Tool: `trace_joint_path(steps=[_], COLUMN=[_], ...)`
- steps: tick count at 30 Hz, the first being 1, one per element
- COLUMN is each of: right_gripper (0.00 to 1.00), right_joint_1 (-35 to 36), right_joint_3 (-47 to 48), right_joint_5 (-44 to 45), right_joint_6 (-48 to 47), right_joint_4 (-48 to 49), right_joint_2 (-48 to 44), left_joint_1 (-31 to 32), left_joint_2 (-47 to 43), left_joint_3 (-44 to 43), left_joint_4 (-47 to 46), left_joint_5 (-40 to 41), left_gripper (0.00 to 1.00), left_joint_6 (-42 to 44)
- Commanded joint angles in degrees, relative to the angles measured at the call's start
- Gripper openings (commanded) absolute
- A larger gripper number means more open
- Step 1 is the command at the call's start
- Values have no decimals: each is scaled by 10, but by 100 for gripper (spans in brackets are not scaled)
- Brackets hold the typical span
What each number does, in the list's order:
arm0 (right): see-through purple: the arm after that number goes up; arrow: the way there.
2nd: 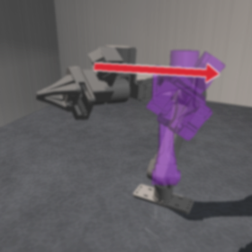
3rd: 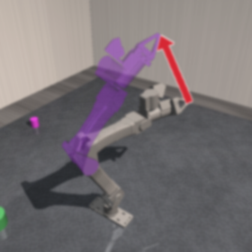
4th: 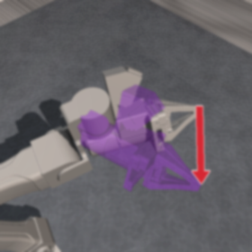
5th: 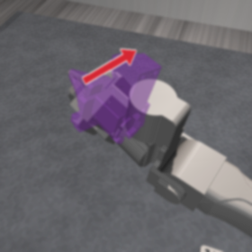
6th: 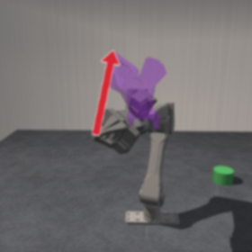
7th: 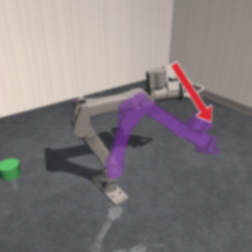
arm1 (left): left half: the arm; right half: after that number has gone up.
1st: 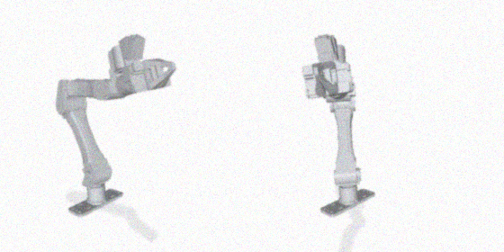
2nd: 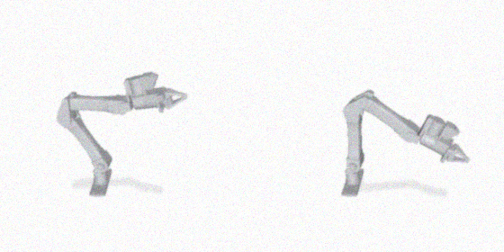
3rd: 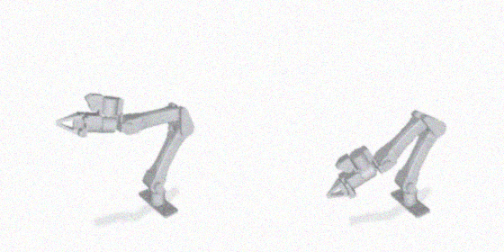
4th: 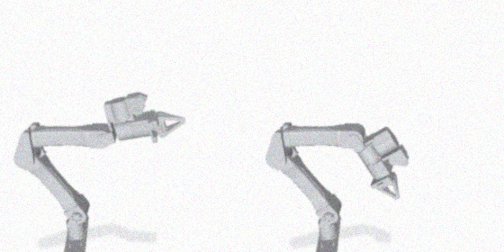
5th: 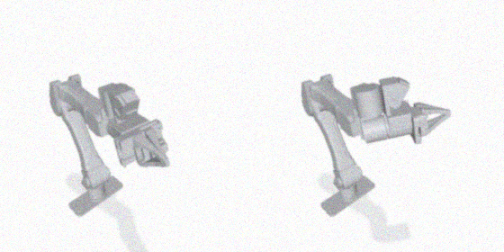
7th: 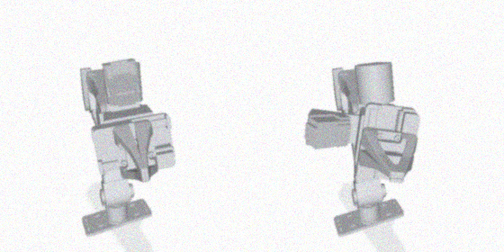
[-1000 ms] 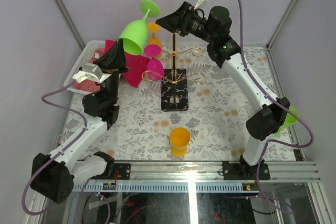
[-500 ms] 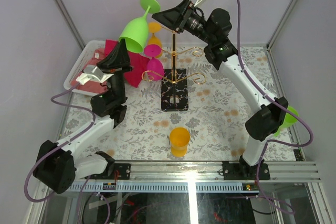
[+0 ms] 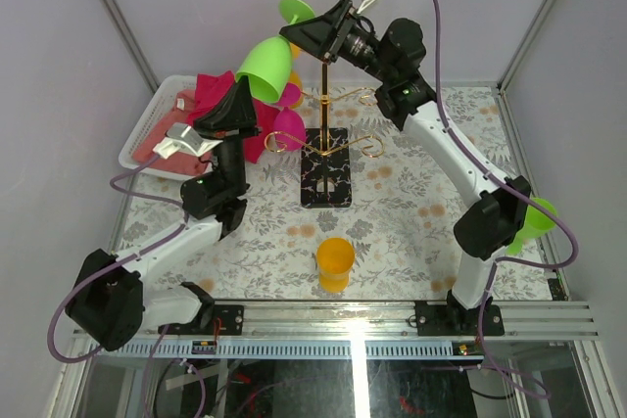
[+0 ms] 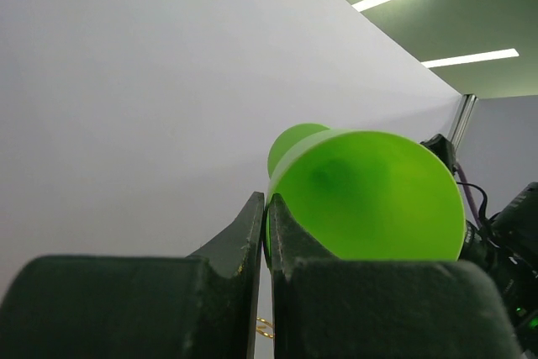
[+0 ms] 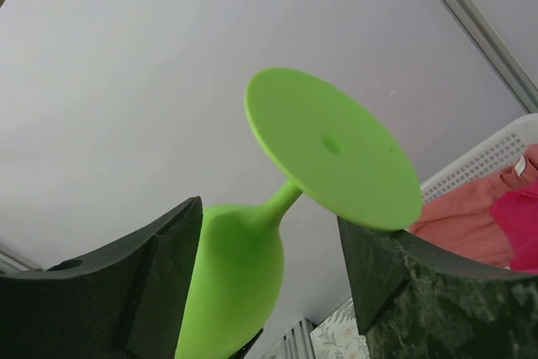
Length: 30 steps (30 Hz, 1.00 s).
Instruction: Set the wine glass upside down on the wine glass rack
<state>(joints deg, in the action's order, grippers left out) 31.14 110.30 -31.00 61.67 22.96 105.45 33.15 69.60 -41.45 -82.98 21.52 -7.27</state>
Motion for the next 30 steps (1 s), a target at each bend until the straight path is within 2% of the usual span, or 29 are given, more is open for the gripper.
trace_joint_path(steps=[1, 5, 12, 15, 18, 20, 26, 30], right_gripper=[69, 58, 25, 15, 9, 7, 7, 7], right_joint_1=[8, 11, 11, 11, 11, 11, 10, 8], right_joint_3=[27, 36, 45, 50, 53, 53, 59, 78], right_joint_5=[-11, -16, -21, -22, -21, -18, 1, 15], right_joint_6=[13, 12, 12, 11, 5, -3, -50, -81], right_joint_4=[42, 38, 33, 30, 25, 19, -20, -56], right_joint_2=[5, 10, 17, 19, 20, 19, 11, 14], left_joint_1=[9, 11, 10, 10, 10, 10, 10, 10], left_joint_2=[6, 13, 19, 21, 20, 17, -6, -22], left_joint_3=[-21, -25, -32, -31, -29, -24, -4, 7], left_joint_4=[-52, -52, -51, -51, -51, -51, -30, -13], left_joint_5=[20, 20, 19, 18, 13, 11, 19, 35], left_gripper=[0, 0, 0, 0, 2, 10, 50, 65], left_joint_6=[1, 6, 10, 10, 9, 10, 33, 69])
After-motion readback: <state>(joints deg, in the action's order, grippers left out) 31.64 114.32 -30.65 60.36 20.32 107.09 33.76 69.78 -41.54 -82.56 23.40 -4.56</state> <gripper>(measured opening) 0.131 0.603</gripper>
